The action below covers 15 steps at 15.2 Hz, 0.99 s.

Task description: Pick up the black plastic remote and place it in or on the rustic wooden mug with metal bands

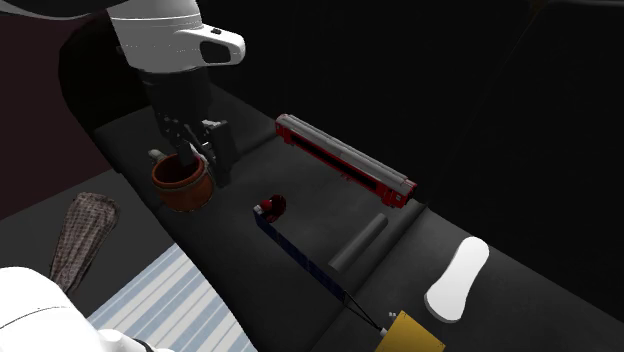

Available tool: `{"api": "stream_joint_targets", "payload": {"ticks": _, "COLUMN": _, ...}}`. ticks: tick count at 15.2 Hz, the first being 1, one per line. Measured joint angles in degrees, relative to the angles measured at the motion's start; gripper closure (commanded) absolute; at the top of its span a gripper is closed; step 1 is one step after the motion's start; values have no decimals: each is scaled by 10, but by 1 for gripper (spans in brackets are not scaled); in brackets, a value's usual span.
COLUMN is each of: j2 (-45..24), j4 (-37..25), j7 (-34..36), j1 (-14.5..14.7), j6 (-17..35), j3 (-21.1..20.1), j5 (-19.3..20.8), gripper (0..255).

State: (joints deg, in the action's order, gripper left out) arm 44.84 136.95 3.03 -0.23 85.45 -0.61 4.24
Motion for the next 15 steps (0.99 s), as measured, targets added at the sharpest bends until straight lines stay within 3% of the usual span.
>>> {"api": "stream_joint_targets", "payload": {"ticks": 4, "j2": -29, "j4": 7, "j7": -13, "j1": -8, "j6": 32, "j3": 19, "j5": 9, "gripper": 0}}
{"api": "stream_joint_targets", "payload": {"ticks": 15, "j2": -228, "j4": -29, "j7": -85, "j1": -40, "j6": 177, "j3": 112, "j5": 26, "gripper": 0}}
